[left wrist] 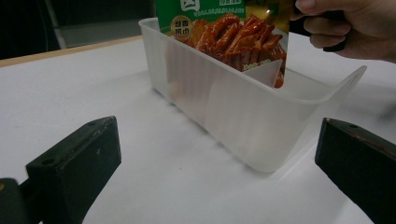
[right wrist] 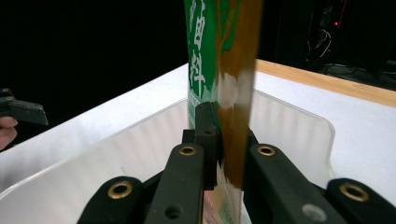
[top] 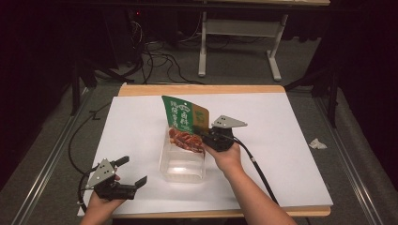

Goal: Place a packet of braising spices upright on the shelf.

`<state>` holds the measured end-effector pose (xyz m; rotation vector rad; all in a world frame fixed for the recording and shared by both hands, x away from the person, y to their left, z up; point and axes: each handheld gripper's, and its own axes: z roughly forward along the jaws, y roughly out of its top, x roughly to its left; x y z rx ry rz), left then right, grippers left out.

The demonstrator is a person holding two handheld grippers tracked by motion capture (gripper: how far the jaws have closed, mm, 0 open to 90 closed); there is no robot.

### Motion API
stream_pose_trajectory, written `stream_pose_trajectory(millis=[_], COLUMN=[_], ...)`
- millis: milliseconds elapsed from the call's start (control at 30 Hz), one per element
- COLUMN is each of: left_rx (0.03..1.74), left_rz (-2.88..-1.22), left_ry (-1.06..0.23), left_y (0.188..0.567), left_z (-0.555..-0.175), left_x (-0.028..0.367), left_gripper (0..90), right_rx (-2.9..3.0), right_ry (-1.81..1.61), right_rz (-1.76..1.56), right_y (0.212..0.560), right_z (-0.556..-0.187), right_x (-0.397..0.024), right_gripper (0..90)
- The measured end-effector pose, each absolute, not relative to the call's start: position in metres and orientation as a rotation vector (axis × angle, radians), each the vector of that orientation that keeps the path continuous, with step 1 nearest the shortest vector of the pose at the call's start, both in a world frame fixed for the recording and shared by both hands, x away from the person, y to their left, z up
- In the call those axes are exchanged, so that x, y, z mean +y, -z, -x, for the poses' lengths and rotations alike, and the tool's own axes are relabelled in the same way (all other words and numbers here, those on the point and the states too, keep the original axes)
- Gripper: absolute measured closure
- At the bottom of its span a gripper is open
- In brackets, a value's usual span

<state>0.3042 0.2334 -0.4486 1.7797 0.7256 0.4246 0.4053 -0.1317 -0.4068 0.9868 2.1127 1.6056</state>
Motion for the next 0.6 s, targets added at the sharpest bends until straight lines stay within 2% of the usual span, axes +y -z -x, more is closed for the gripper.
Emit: stream_pose_trajectory(millis=[100, 267, 500, 600], left_rx=[0.722, 0.719, 0.719, 0.719], left_rz=[-1.769, -1.765, -1.755, -1.766], left_ry=[-0.432, -0.415, -0.413, -0.413], left_y=[0.447, 0.448, 0.447, 0.448], left_z=[-0.305, -0.308, -0.309, -0.31], left_x=[0.234, 0.232, 0.232, 0.231], left_gripper=[0.9, 0.9, 0.9, 0.9], right_rx=[2.123, 2.118, 2.094, 2.076], right_ry=[-1.594, -1.581, -1.544, -1.546], right_rz=[-0.994, -1.005, -1.003, -0.981], right_y=[0.405, 0.4, 0.389, 0.384], right_z=[-0.406, -0.406, -0.402, -0.396], right_x=[-0.132, -0.134, -0.142, -0.151], right_gripper=[82.4, 63.9, 26.2, 22.6])
